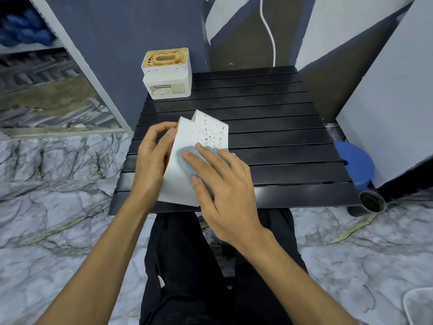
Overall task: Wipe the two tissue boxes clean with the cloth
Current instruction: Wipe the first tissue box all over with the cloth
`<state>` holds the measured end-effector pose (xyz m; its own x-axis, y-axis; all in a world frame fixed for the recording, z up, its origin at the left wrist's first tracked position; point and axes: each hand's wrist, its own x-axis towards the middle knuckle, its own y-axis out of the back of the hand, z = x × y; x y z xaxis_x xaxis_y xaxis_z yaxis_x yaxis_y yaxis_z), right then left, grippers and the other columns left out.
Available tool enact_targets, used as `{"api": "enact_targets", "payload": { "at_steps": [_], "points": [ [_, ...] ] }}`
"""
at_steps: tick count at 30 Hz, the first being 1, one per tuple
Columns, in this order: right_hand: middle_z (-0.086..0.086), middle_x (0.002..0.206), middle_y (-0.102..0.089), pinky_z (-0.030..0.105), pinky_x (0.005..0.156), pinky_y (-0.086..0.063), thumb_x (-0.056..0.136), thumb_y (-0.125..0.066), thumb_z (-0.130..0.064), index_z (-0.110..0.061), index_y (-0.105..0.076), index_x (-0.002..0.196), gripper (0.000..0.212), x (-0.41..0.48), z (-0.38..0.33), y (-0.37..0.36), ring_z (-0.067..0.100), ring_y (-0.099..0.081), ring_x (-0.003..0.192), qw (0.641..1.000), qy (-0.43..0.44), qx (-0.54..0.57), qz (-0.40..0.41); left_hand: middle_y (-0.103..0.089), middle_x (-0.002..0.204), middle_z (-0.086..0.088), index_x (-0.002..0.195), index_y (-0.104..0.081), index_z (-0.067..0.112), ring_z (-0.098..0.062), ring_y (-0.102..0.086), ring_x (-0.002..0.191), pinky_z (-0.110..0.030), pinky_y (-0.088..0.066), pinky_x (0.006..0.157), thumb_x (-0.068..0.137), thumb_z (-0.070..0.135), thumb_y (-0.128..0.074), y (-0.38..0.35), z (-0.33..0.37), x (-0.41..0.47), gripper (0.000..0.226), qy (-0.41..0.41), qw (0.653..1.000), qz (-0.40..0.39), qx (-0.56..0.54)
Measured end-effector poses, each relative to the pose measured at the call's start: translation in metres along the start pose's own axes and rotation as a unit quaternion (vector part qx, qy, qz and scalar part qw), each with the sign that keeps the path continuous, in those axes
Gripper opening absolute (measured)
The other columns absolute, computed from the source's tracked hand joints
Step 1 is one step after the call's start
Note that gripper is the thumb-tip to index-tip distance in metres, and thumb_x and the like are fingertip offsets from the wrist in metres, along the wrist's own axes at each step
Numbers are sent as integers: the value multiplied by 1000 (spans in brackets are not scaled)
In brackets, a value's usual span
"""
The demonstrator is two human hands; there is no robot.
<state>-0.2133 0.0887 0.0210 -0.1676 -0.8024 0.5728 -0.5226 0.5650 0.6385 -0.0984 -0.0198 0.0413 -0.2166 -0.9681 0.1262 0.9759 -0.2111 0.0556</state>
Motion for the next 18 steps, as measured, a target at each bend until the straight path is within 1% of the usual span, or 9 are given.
{"api": "enact_targets", "payload": {
  "at_steps": [2,4,7,10,12,14,16,18],
  "points": [
    [-4,143,-53,35,110,-30,100,-43,-29,-25,-57,135,38,-1,-2,0,21,-47,129,1000,-8,10,0,-71,109,11,120,-63,14,-5,-67,94,-19,-53,75,102,21,-52,0,1,-1,23,-3,1000,1,0],
    [-4,144,-52,34,109,-30,100,-44,-30,-27,-57,135,37,3,-1,1,20,-45,130,1000,-20,7,-10,-70,111,9,122,-63,13,-7,-66,93,-20,-53,75,102,21,-51,0,0,-1,24,-4,1000,0,0],
    [-6,144,-51,36,105,-35,99,-46,-31,-29,-58,134,37,15,11,4,17,-43,128,995,-92,40,-17,-70,111,8,123,-63,10,-7,-62,87,-17,-51,72,102,21,-52,-4,2,-2,26,-6,1000,1,3],
    [-6,143,-52,42,107,-38,98,-45,-32,-29,-59,134,39,15,22,6,16,-42,129,985,-149,92,-7,-70,110,12,121,-65,12,-4,-62,86,-14,-50,71,101,23,-53,-7,4,-1,25,-12,1000,4,15],
    [-5,145,-50,42,108,-36,99,-42,-34,-28,-57,135,40,3,19,7,17,-41,130,987,-141,77,-11,-70,106,14,119,-65,11,-2,-62,85,-13,-49,71,101,23,-53,-9,4,-1,25,-16,1000,1,15],
    [-4,147,-48,41,108,-35,99,-41,-34,-25,-56,137,41,-8,10,7,20,-41,132,995,-98,31,-14,-70,103,15,118,-65,11,-3,-62,84,-14,-49,70,101,22,-53,-10,6,-2,24,-13,1000,-8,14],
    [-1,147,-48,40,108,-35,100,-42,-32,-24,-54,138,41,-8,3,7,22,-42,132,998,-49,11,-23,-70,107,11,119,-65,11,-5,-64,89,-17,-51,73,101,22,-54,-11,7,-2,23,-14,999,-22,21],
    [0,146,-50,39,107,-35,100,-44,-30,-24,-55,138,40,3,5,7,23,-44,131,999,-27,20,-31,-70,111,6,117,-66,15,-9,-64,93,-21,-50,76,101,23,-55,-10,6,0,21,-12,999,-36,25]
  ]
}}
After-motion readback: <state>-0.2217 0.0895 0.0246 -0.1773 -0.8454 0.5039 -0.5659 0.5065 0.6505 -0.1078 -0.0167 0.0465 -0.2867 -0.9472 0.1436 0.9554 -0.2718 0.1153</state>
